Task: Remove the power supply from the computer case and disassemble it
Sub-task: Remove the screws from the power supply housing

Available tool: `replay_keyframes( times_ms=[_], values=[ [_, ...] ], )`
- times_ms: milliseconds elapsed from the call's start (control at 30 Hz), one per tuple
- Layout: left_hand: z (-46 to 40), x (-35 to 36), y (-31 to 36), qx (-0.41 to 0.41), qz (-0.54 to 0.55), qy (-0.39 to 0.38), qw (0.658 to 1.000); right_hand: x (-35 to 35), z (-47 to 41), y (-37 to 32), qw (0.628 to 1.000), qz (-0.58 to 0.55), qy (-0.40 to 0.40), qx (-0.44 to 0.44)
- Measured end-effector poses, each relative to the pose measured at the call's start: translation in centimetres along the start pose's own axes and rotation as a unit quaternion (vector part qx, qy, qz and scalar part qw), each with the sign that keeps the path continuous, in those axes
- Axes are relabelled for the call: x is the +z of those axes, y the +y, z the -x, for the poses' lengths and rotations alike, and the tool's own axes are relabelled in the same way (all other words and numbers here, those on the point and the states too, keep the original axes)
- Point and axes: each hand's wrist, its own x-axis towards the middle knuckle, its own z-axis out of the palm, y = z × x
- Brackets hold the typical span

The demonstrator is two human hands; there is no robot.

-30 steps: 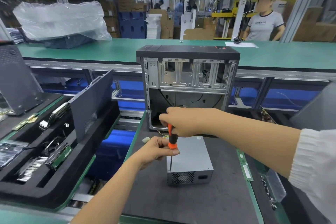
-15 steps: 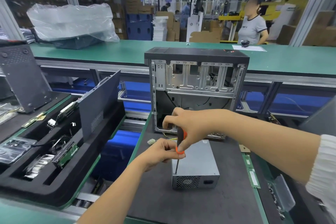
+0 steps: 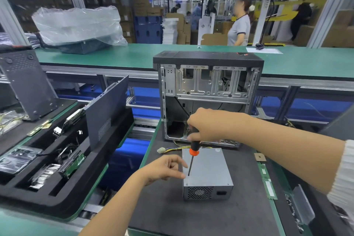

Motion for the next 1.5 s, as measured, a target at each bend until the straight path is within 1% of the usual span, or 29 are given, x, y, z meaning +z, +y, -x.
replay_keyframes(
  times_ms=[67,167,233,333,400,500,633,700,800,967,1133,1200,1300,1367,1500],
  values=[
    [0.0,0.4,-0.8,-0.02,-0.004,0.003,1.0,-0.7,0.0,0.8,1.0,-0.024,0.003,0.008],
    [-0.6,1.4,-1.4,0.009,-0.047,0.033,0.998,-1.4,0.0,1.7,0.999,-0.036,0.018,0.017],
    [-1.1,1.9,-1.5,0.034,-0.114,0.05,0.992,-1.3,0.0,2.1,0.998,-0.044,0.022,0.027],
    [-1.7,2.4,-1.6,0.03,-0.236,0.041,0.97,-0.6,0.0,2.4,0.998,-0.043,0.013,0.04],
    [-1.8,2.5,-1.4,0.027,-0.325,0.026,0.945,0.0,0.2,2.5,0.998,-0.029,0.013,0.047],
    [-1.8,2.5,-1.0,0.035,-0.452,0.005,0.891,0.8,0.2,2.4,0.998,-0.002,0.008,0.056],
    [-1.7,2.9,-0.3,0.069,-0.564,-0.018,0.823,1.5,0.0,2.1,0.998,0.007,-0.008,0.056],
    [-1.7,3.1,0.0,0.084,-0.598,-0.025,0.797,1.6,0.0,1.8,0.998,0.01,-0.015,0.054],
    [-1.8,3.2,0.0,0.093,-0.624,-0.021,0.776,1.5,0.2,1.5,0.998,0.014,-0.027,0.048],
    [-1.9,3.5,-0.6,0.102,-0.638,-0.006,0.763,2.0,0.1,1.1,0.998,0.025,-0.035,0.04],
    [-2.3,4.0,-0.9,0.099,-0.657,0.017,0.747,2.5,-0.2,1.1,0.999,0.019,0.005,0.042],
    [-2.2,4.1,-1.1,0.1,-0.659,0.027,0.745,2.9,-0.3,1.0,0.998,-0.016,0.043,0.048],
    [-2.2,4.3,-1.4,0.095,-0.659,0.038,0.745,4.2,-0.7,0.9,0.987,-0.113,0.095,0.069],
    [-2.4,4.4,-1.6,0.087,-0.659,0.038,0.746,5.3,-0.8,0.8,0.975,-0.17,0.111,0.088],
    [-2.4,4.6,-1.4,0.074,-0.659,0.032,0.748,7.2,-1.2,0.6,0.952,-0.245,0.148,0.112]
  ],
)
